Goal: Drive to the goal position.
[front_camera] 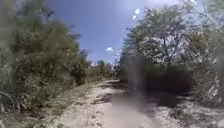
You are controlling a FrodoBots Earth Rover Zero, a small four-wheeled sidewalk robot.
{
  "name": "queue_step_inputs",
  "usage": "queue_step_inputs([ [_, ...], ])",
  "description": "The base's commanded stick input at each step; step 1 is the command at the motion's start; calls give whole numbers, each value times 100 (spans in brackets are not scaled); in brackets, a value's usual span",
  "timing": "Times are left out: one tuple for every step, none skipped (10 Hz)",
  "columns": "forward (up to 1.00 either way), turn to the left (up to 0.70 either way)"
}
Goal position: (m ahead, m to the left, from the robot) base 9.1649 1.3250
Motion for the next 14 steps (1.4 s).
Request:
queue_step_inputs([
  [44, 2],
  [44, 2],
  [44, 2],
  [44, 2],
  [44, 2],
  [44, 2],
  [44, 2],
  [44, 2],
  [44, 2],
  [44, 2],
  [44, 2],
  [44, 2],
  [44, 2],
  [44, 2],
])
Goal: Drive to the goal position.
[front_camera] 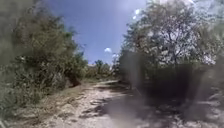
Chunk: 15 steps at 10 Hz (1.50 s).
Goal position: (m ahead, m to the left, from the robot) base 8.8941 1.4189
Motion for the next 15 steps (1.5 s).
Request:
queue_step_inputs([
  [44, 2],
  [44, 2],
  [44, 2],
  [44, 2],
  [44, 2],
  [44, 2],
  [44, 2],
  [44, 2],
  [44, 2],
  [44, 2],
  [44, 2],
  [44, 2],
  [44, 2],
  [44, 2],
  [44, 2],
])
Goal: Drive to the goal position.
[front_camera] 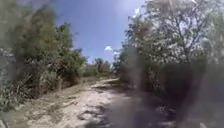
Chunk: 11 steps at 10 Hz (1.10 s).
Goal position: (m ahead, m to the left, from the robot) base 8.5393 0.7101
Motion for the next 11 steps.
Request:
queue_step_inputs([
  [44, 2],
  [44, 2],
  [44, 2],
  [44, 2],
  [44, 2],
  [44, 2],
  [44, 2],
  [44, 2],
  [44, 2],
  [44, 2],
  [44, 2],
])
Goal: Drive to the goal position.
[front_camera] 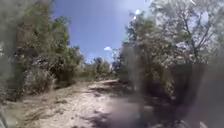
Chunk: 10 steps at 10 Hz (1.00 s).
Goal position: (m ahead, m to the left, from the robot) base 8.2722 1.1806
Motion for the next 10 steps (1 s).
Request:
queue_step_inputs([
  [44, 2],
  [44, 2],
  [44, 2],
  [44, 2],
  [44, 2],
  [44, 2],
  [44, 2],
  [44, 2],
  [44, 2],
  [44, 2],
])
